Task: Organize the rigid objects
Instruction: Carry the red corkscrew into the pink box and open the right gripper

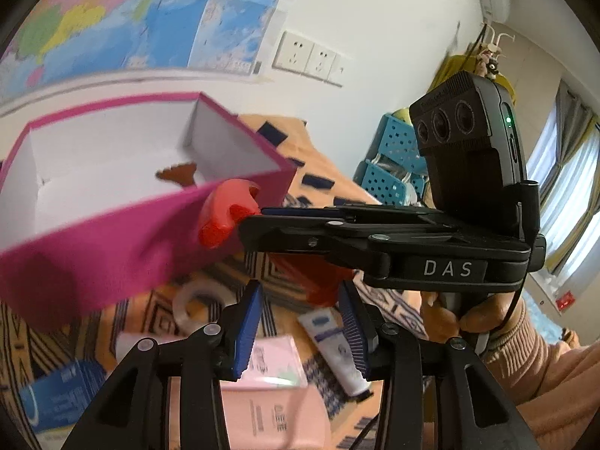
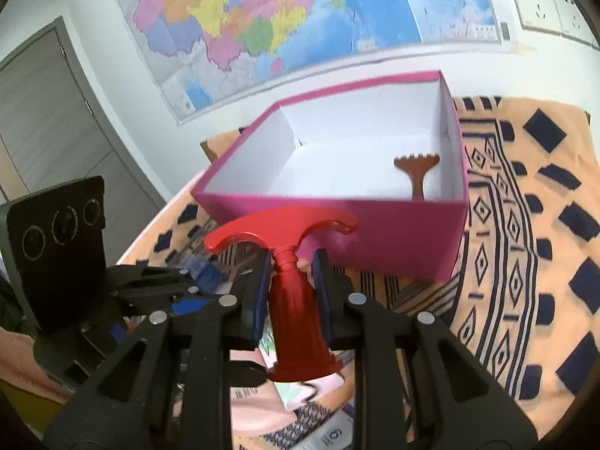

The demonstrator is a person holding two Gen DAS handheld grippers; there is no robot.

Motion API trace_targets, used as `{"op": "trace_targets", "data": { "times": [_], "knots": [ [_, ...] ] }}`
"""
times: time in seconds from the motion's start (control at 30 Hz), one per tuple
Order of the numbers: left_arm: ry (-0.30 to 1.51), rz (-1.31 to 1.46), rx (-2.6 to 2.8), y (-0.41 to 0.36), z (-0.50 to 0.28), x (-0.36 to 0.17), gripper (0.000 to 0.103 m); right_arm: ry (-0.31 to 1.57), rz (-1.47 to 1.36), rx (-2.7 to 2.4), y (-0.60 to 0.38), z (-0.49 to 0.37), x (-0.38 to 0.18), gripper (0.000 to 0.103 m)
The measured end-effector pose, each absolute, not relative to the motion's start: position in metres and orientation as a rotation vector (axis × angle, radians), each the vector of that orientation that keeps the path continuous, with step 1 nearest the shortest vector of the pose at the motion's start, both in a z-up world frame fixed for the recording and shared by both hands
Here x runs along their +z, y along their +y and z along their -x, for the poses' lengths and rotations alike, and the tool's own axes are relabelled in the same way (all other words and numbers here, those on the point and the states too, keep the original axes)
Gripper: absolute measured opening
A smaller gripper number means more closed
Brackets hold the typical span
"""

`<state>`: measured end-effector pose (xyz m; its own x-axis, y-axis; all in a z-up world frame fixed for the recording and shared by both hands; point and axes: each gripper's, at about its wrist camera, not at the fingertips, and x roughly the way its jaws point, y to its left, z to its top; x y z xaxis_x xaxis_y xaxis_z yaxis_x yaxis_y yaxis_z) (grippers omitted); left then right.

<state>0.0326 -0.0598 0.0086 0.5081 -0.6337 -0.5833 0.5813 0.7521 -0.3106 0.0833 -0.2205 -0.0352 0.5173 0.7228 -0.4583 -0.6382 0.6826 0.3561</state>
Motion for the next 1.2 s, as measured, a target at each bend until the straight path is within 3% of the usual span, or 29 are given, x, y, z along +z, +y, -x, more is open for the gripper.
{"op": "trace_targets", "data": {
  "times": [0.17, 0.63, 1.2],
  "knots": [
    [0.698, 0.067, -0.742, -0.064, -0.041, 0.021, 0.035, 0.579, -0.162, 0.826, -0.218, -0.088, -0.02, 0.024],
    [0.63, 0.055, -0.666, -0.058, -0.089, 0.053, 0.029, 0.511, -0.153, 0.787, -0.212, -0.127, 0.018, 0.024],
    [0.723, 0.073, -0.602, -0.061, -0.151, 0.05, 0.027, 0.624, -0.098, 0.682, -0.194, -0.199, 0.008, 0.024]
  ]
}}
